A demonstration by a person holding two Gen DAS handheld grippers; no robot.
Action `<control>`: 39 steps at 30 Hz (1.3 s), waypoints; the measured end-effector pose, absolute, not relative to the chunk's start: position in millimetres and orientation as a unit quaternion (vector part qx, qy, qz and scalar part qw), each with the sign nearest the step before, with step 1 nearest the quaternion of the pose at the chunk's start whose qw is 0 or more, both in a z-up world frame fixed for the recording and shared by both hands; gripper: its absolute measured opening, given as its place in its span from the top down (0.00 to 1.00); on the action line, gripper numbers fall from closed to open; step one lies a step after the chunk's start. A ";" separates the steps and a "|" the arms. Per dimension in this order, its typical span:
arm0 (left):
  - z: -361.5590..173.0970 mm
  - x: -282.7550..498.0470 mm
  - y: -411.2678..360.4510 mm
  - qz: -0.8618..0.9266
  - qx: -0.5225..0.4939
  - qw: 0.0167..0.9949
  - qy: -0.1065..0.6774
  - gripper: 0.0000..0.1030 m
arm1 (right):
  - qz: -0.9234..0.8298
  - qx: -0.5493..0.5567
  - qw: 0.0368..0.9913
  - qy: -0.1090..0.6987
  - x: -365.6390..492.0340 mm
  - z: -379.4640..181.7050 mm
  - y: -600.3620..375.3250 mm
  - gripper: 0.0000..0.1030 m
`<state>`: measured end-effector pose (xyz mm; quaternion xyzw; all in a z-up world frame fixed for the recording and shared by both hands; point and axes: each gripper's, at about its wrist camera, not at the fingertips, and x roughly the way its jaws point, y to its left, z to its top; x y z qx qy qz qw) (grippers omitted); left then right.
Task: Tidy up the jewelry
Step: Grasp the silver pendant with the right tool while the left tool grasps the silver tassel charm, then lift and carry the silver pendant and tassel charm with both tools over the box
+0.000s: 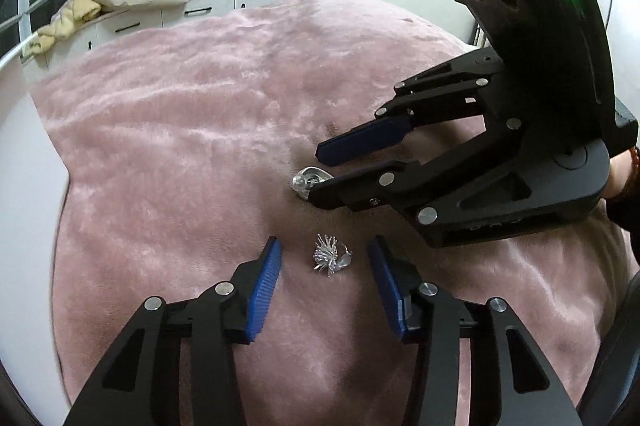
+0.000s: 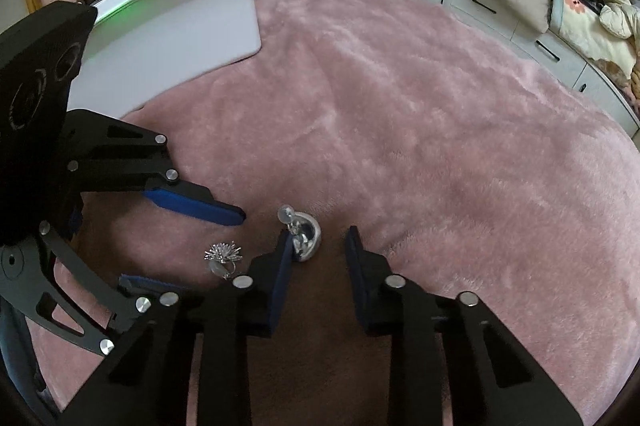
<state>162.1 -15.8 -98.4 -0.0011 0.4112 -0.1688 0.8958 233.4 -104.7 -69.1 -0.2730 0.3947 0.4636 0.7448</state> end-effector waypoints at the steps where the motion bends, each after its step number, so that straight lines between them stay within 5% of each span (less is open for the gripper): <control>1: -99.0 163.6 -14.4 -0.170 -0.005 0.895 0.413 0.55 | 0.464 -0.273 0.744 0.396 233.5 -69.3 -104.2 0.81; 6: -100.3 165.9 -1.6 -0.163 -0.036 0.894 0.415 0.76 | 0.466 -0.273 0.741 0.399 232.6 -70.9 -102.8 0.85; 31: -69.3 135.1 -0.6 -0.126 -0.002 0.907 0.402 0.77 | 0.403 -0.227 0.795 0.393 237.0 -45.4 -120.2 0.86; 34: -60.6 128.8 2.9 -0.123 -0.009 0.910 0.396 0.77 | 0.416 -0.222 0.787 0.398 232.7 -45.3 -118.5 0.77; 36: -56.7 120.7 5.3 -0.122 -0.009 0.911 0.393 0.77 | 0.407 -0.240 0.792 0.387 227.2 -47.1 -113.4 0.43; 39: -53.9 115.2 7.9 -0.118 -0.010 0.912 0.392 0.76 | 0.400 -0.253 0.791 0.387 224.4 -53.7 -103.0 0.40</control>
